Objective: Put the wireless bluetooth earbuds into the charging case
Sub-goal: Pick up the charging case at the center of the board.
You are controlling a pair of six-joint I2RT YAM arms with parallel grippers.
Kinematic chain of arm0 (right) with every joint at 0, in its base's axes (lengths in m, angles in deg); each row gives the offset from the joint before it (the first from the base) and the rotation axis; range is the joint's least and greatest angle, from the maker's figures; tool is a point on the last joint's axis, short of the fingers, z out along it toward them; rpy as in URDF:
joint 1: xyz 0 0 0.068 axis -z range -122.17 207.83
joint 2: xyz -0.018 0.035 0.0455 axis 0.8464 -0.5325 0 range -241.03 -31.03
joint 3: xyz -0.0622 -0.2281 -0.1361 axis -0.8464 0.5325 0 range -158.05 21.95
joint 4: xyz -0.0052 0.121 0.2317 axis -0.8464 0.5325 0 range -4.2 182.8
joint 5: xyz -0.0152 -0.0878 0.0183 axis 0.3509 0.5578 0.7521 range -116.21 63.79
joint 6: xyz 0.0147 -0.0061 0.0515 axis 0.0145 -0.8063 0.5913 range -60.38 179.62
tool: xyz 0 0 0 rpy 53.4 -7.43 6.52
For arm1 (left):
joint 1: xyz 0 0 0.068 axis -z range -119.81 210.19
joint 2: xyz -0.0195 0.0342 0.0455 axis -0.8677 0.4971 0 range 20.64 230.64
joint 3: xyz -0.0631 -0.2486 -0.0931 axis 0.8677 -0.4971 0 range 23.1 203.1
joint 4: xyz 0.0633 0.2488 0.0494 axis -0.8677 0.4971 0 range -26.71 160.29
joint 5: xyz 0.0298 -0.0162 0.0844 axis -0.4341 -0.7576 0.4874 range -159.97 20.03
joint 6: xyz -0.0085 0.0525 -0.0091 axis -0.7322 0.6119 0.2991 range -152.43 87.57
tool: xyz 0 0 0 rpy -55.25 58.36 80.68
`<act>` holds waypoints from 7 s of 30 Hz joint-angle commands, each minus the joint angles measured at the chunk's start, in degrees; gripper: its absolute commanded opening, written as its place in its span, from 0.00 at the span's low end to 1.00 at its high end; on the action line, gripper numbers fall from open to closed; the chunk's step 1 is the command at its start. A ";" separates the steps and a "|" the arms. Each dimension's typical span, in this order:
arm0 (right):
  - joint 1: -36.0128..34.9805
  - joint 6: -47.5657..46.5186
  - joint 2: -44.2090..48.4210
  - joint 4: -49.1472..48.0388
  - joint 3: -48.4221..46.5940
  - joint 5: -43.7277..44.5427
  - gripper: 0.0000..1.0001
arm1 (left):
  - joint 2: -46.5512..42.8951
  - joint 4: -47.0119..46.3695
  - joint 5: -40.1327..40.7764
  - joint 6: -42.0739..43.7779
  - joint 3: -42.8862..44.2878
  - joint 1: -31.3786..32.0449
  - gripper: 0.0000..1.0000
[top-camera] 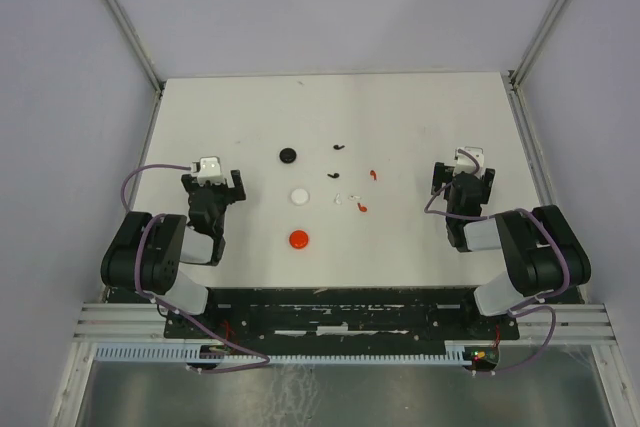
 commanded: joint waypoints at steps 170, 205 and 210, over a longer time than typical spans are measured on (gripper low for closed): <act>-31.73 11.18 -3.39 50.69 -46.10 -41.84 0.25 | -11.06 29.98 -44.01 -54.74 23.55 10.78 0.79; -32.35 11.76 -4.40 49.21 -46.50 -43.39 0.24 | -8.50 31.85 -42.36 -55.82 20.66 15.10 0.71; -32.56 11.58 -4.72 49.38 -46.71 -43.45 0.24 | -7.75 31.63 -42.27 -56.14 21.18 15.35 0.65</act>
